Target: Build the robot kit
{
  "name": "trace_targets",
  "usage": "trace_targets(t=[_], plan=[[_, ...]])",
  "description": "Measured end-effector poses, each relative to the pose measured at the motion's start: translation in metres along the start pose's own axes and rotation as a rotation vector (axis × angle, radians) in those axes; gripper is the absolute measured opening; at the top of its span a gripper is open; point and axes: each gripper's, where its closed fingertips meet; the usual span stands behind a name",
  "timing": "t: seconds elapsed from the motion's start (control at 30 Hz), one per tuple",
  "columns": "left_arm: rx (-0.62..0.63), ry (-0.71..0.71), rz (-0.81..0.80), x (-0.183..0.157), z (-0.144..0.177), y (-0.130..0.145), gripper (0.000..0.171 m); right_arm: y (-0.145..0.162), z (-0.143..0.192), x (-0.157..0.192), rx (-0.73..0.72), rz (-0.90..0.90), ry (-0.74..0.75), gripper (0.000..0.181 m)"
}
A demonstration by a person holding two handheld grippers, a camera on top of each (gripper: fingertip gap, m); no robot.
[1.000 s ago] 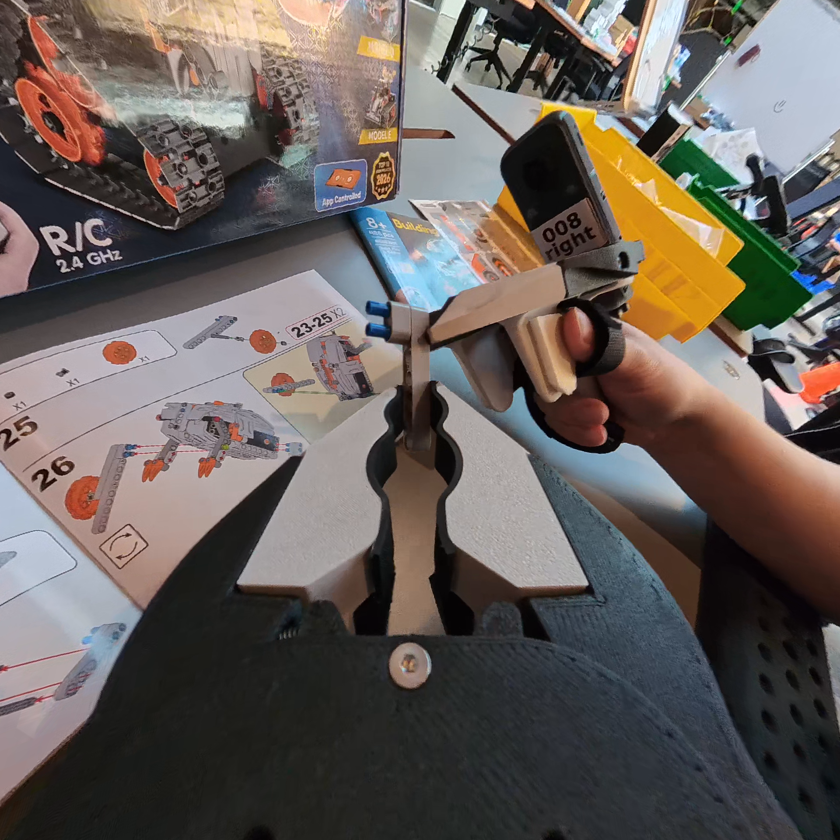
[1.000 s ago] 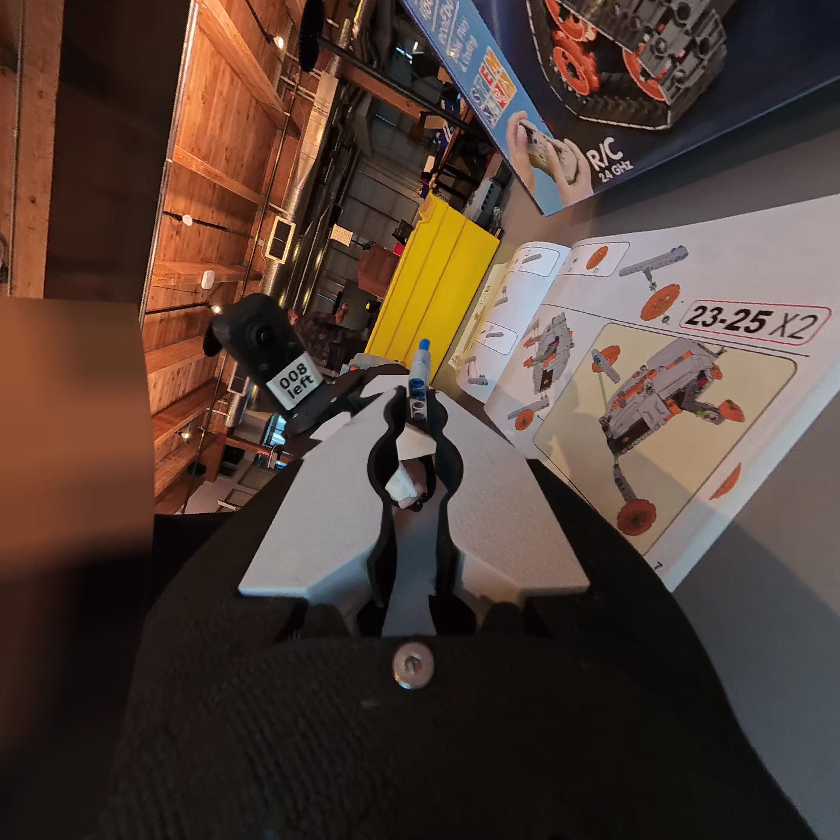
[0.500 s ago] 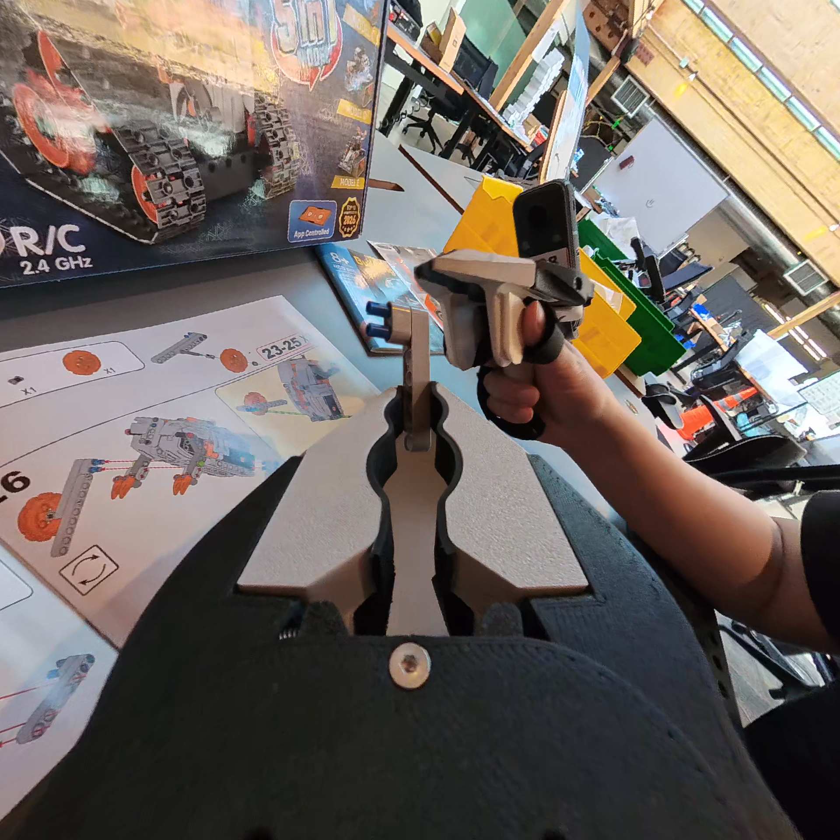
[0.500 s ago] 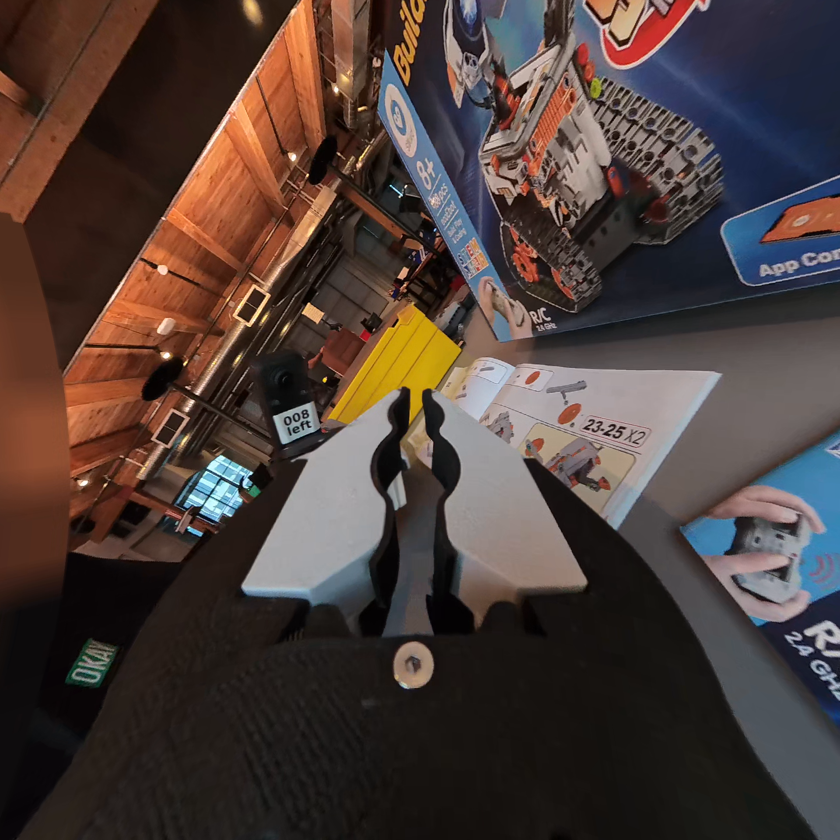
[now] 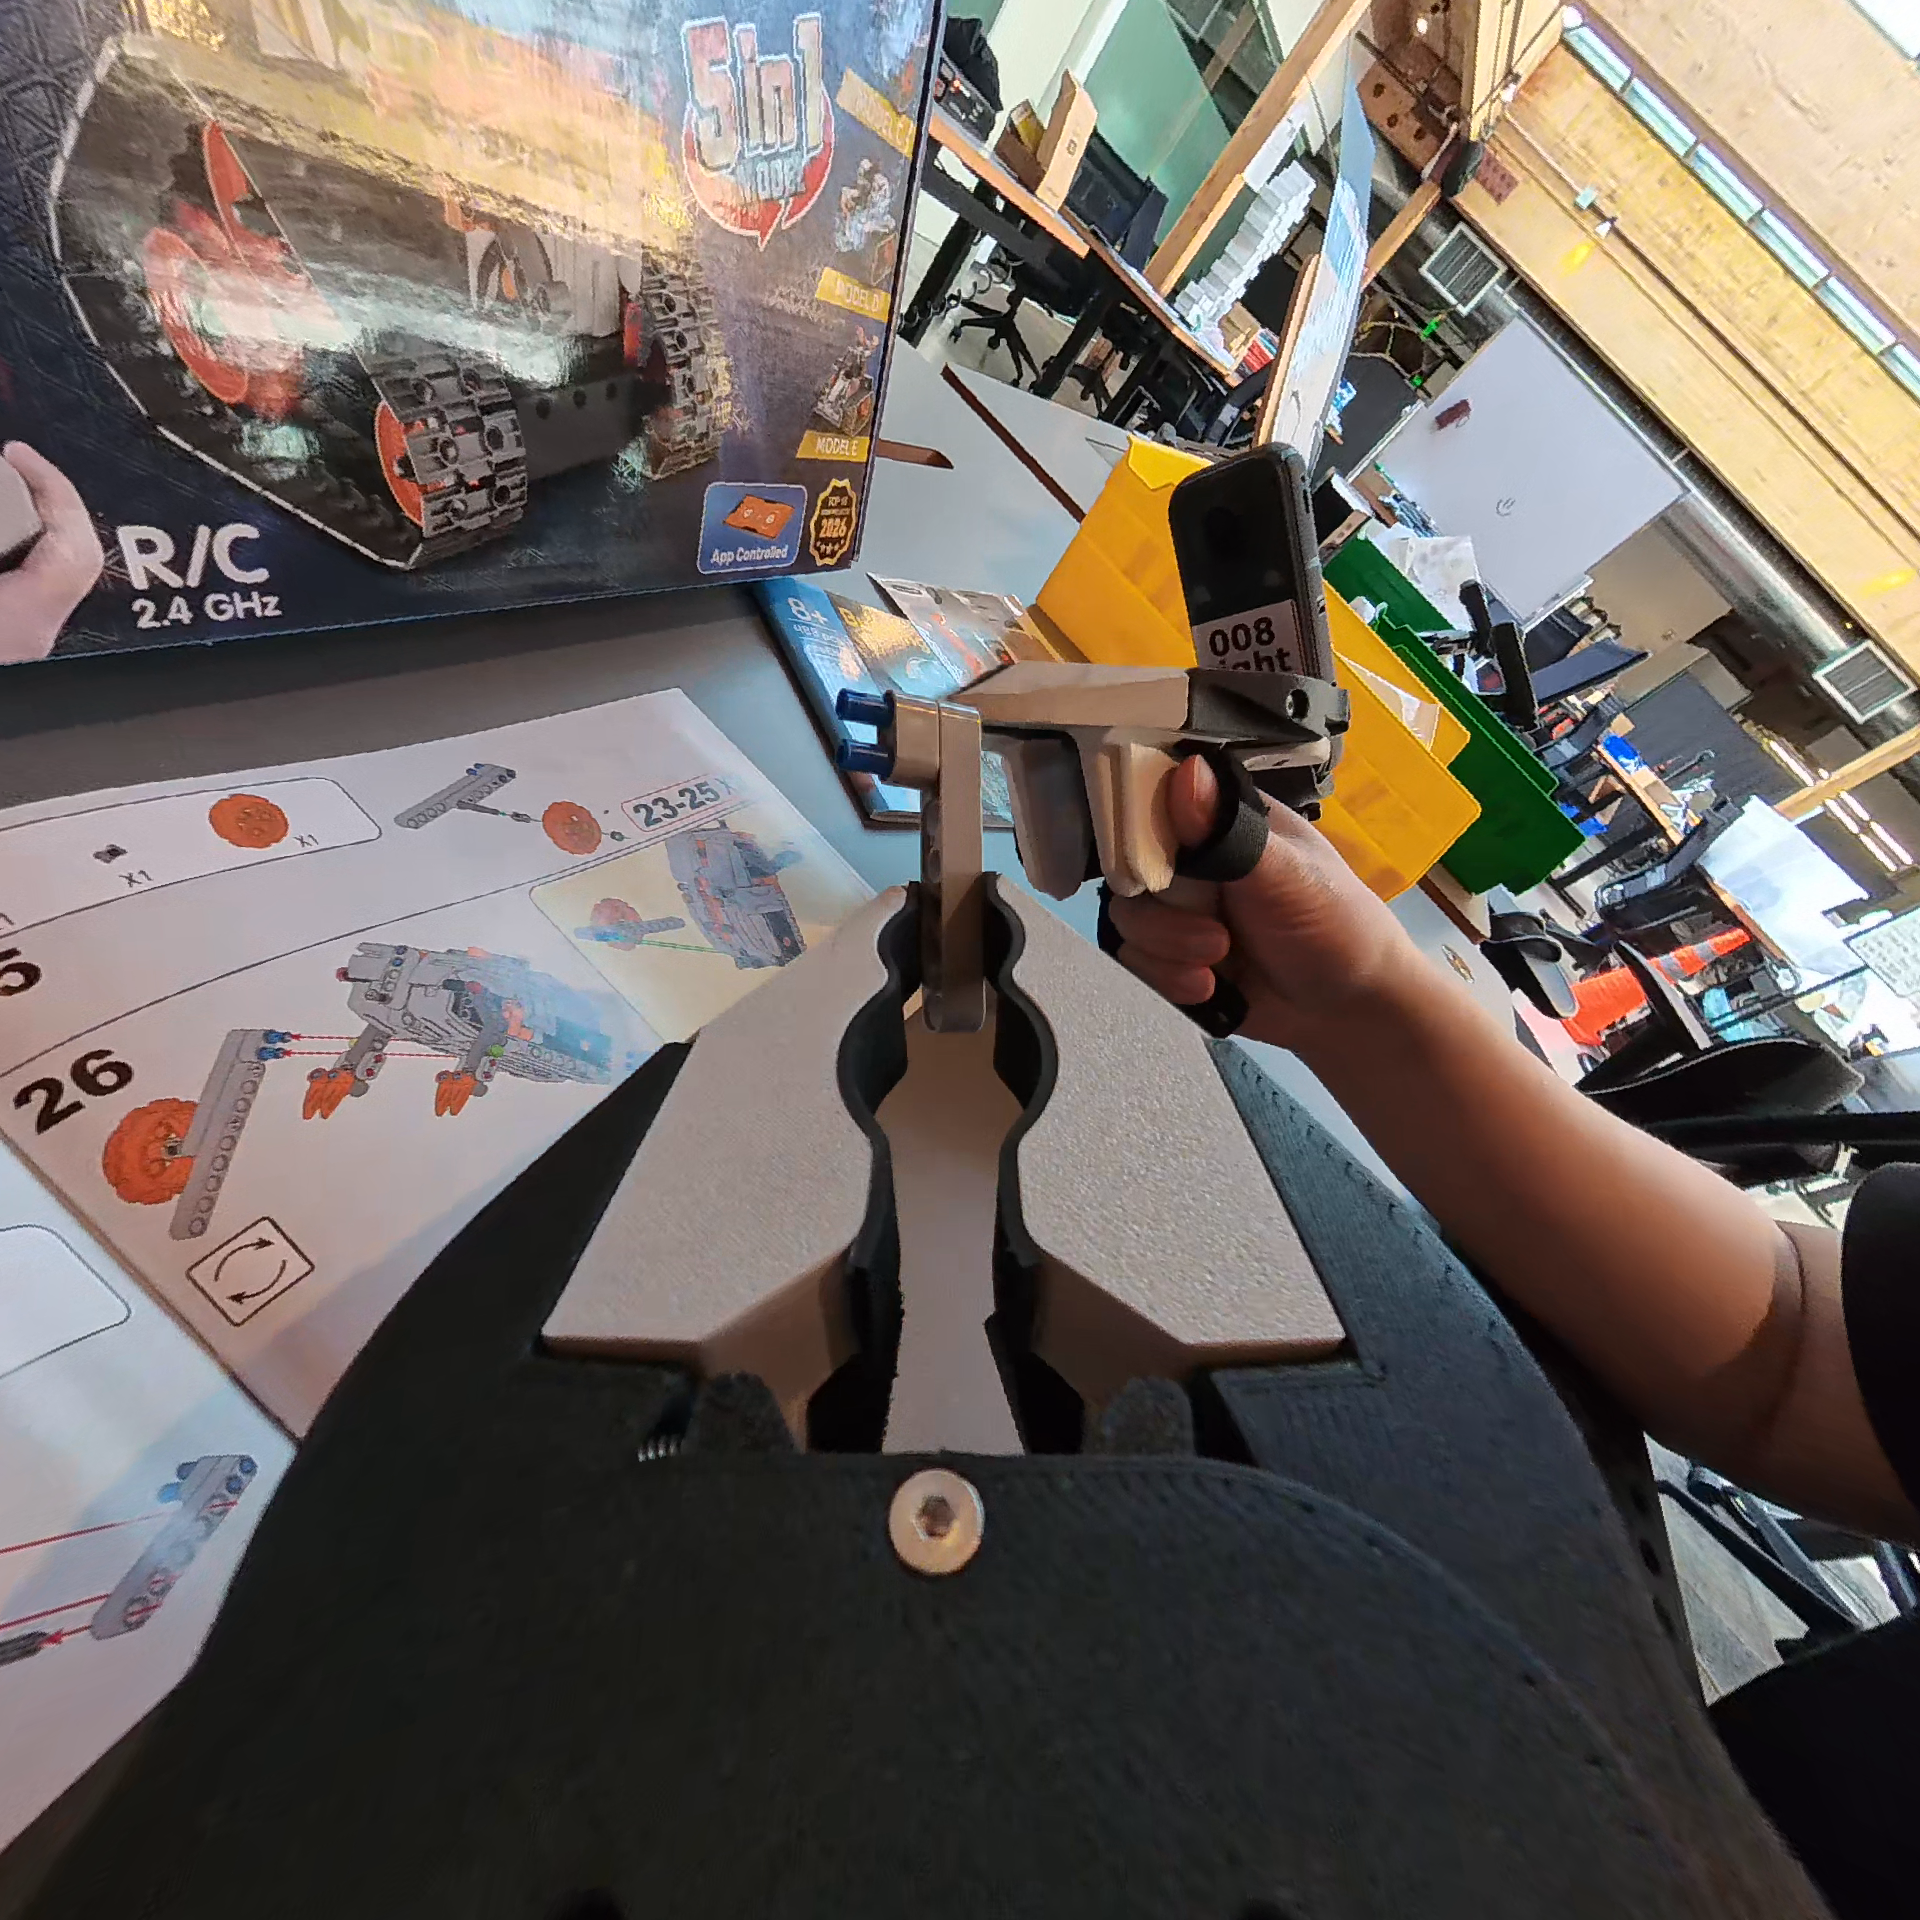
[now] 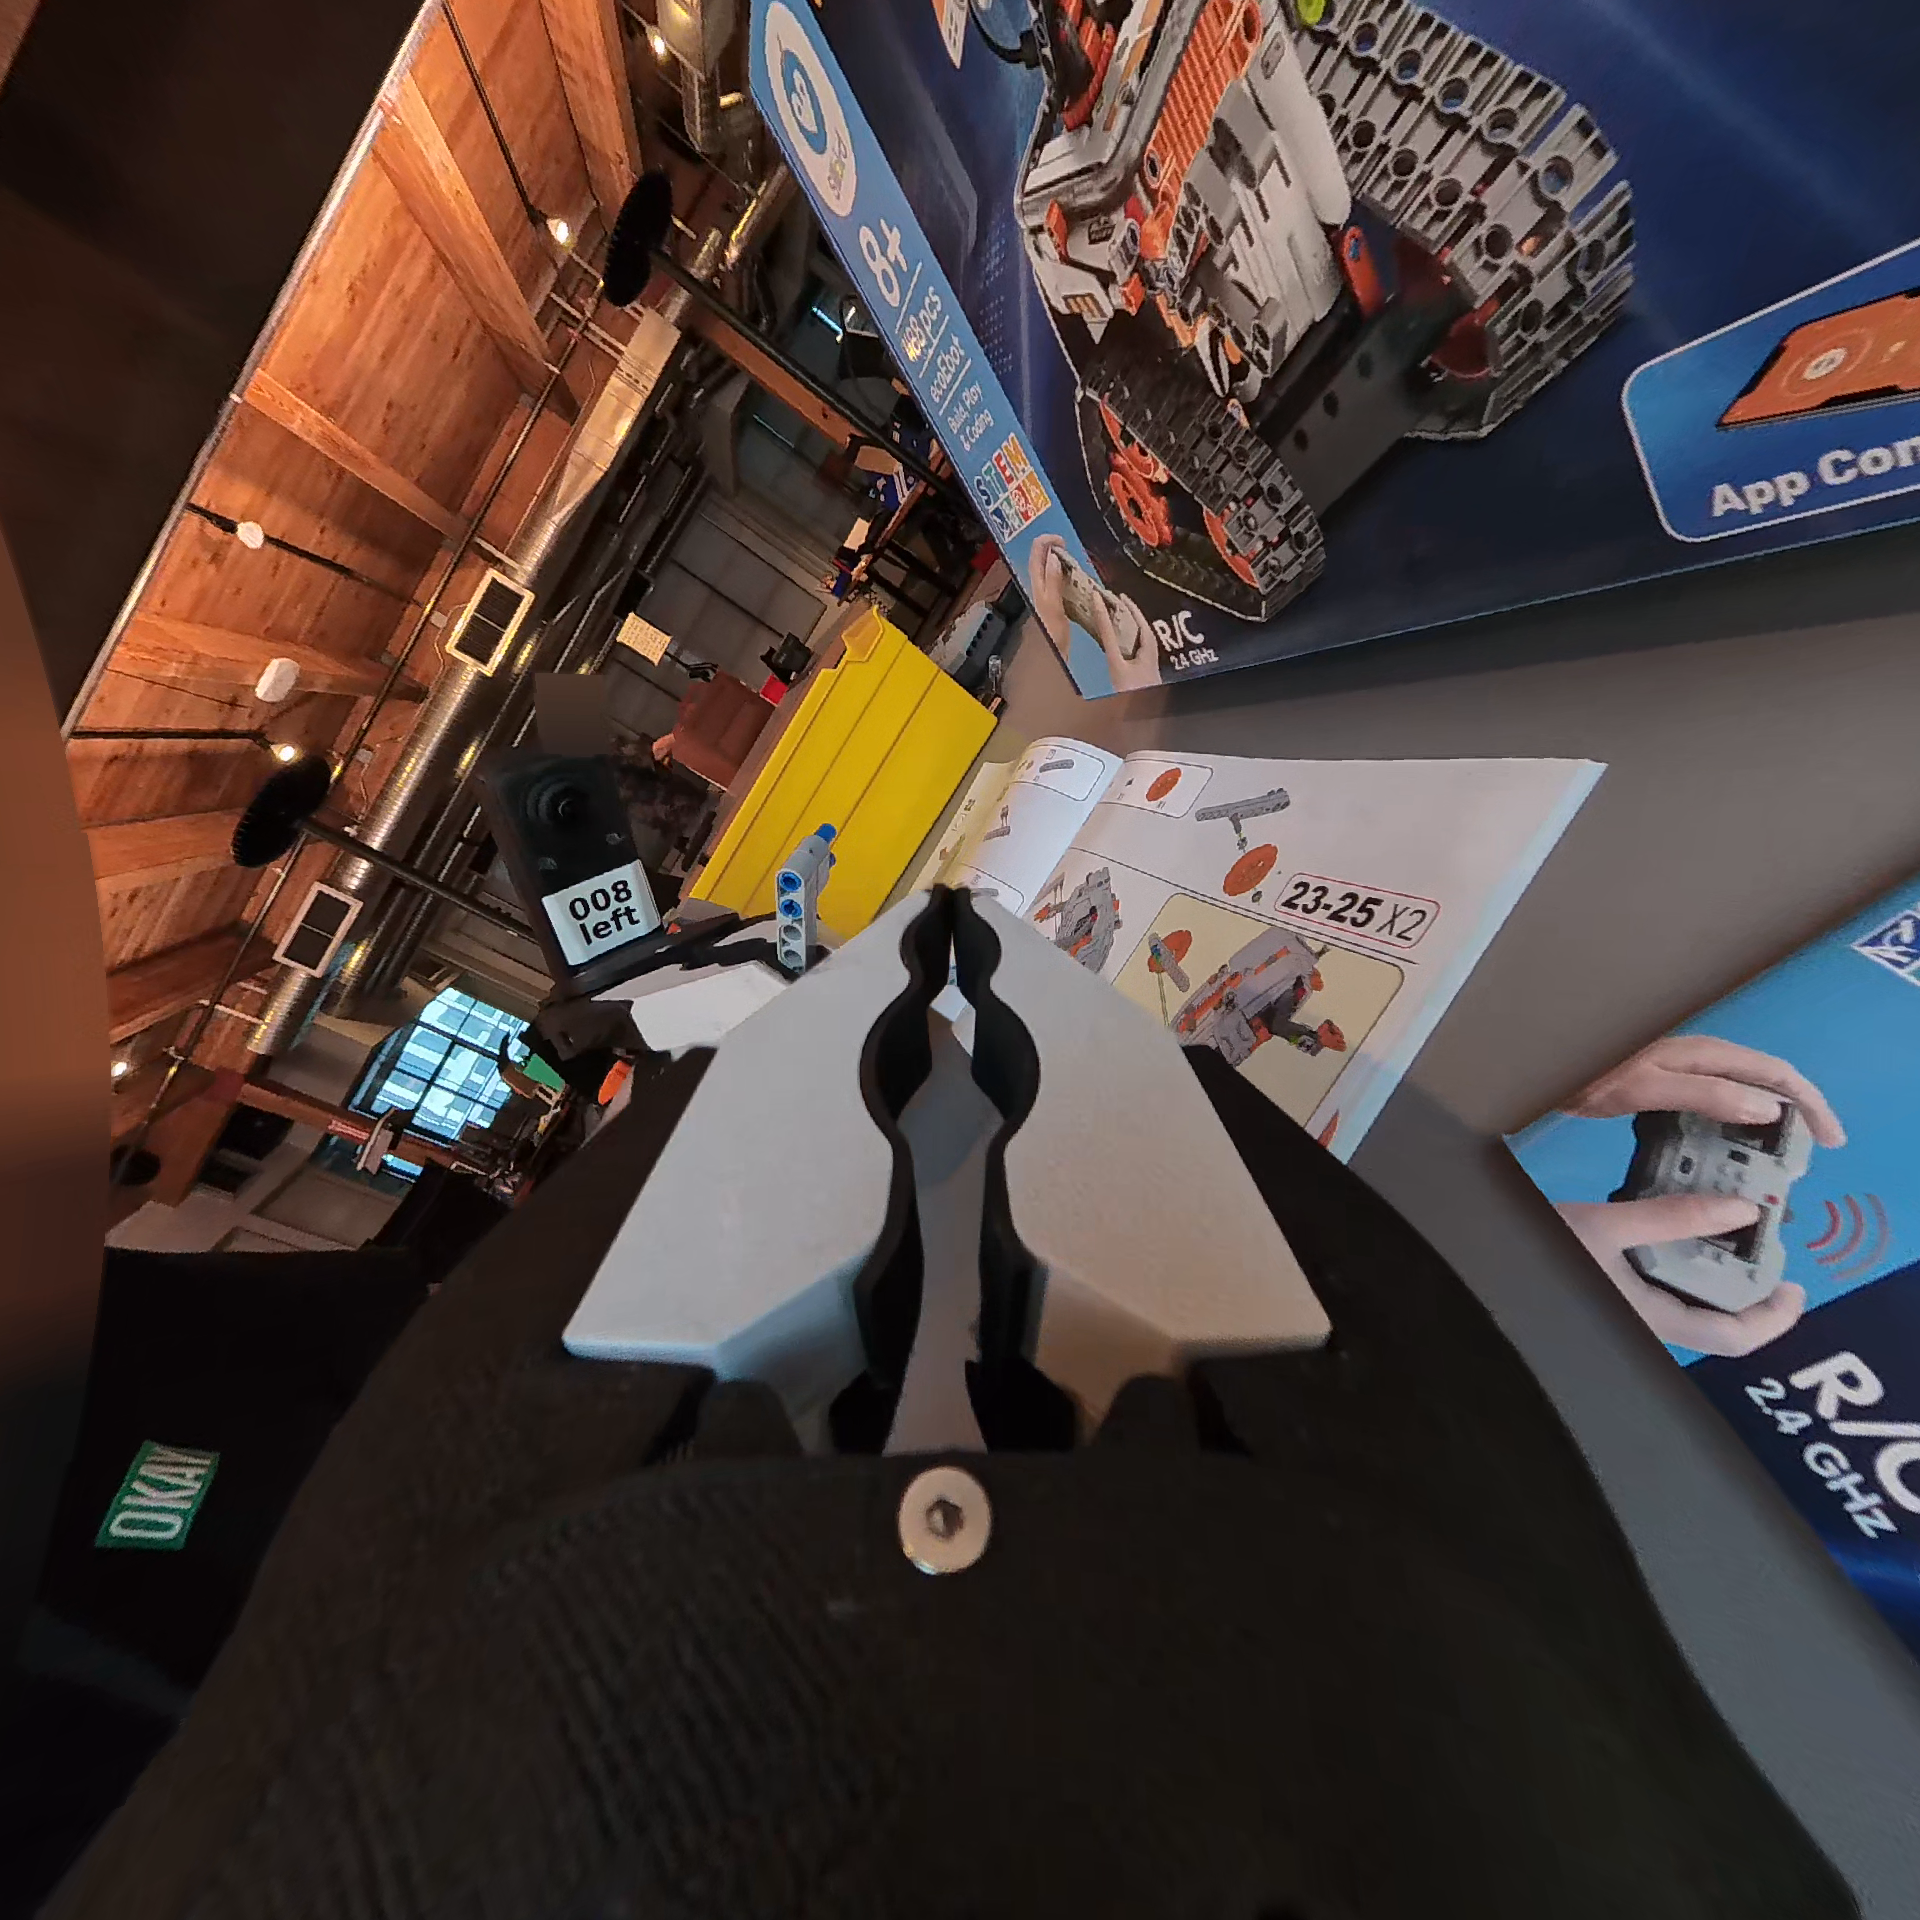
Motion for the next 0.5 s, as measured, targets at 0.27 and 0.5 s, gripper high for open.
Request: trace_targets(t=[0.27, 0.5], plan=[[-0.001, -0.028, 0.012, 0.006, 0.001, 0.001, 0.007, -0.001, 0.001, -0.003, -0.007, 0.0, 0.016, 0.0], [-0.006, -0.044, 0.029, 0.01, 0.003, 0.0, 0.008, -0.003, 0.002, -0.007, -0.015, -0.005, 0.027, 0.0]])
Point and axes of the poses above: each gripper's, where its closed fingertips meet, z back along the fingers, y out of its underside, x = y × z across the jaws, and after that the axes turned 9 degrees about -z, right-handed
